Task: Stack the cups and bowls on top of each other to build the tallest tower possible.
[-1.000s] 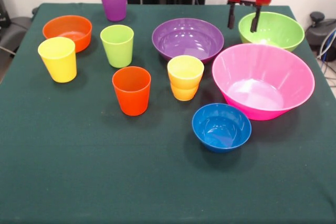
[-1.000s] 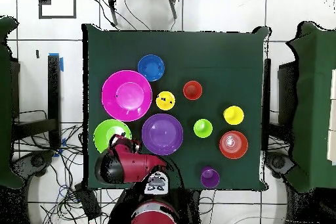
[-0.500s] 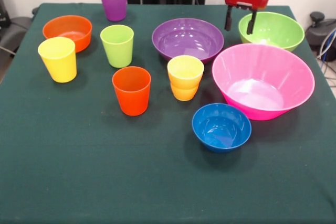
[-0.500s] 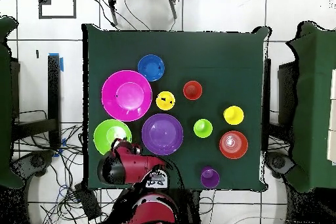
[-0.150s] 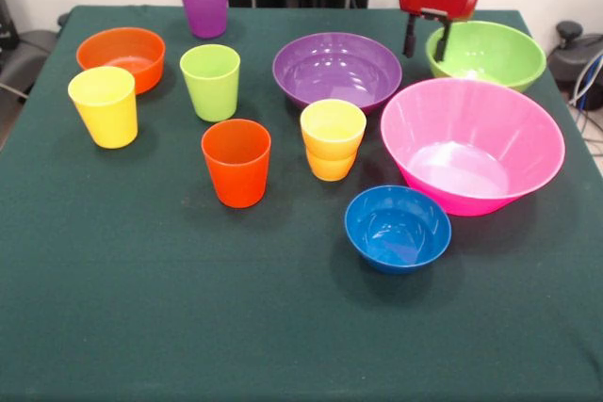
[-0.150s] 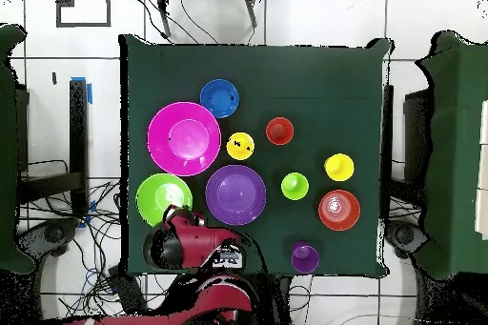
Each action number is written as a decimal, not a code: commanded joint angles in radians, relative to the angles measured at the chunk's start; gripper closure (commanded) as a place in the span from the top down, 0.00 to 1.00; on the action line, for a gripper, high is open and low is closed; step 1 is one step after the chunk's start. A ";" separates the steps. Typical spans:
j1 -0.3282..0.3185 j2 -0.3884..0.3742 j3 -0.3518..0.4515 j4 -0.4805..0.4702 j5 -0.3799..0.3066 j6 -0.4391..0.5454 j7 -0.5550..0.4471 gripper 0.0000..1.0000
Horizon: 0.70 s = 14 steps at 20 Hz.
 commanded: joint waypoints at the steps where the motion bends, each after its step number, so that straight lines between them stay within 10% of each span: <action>1: -0.013 0.044 0.091 -0.026 -0.047 0.006 0.093 0.00; 14: -0.043 0.025 0.072 -0.048 -0.070 0.034 0.072 0.00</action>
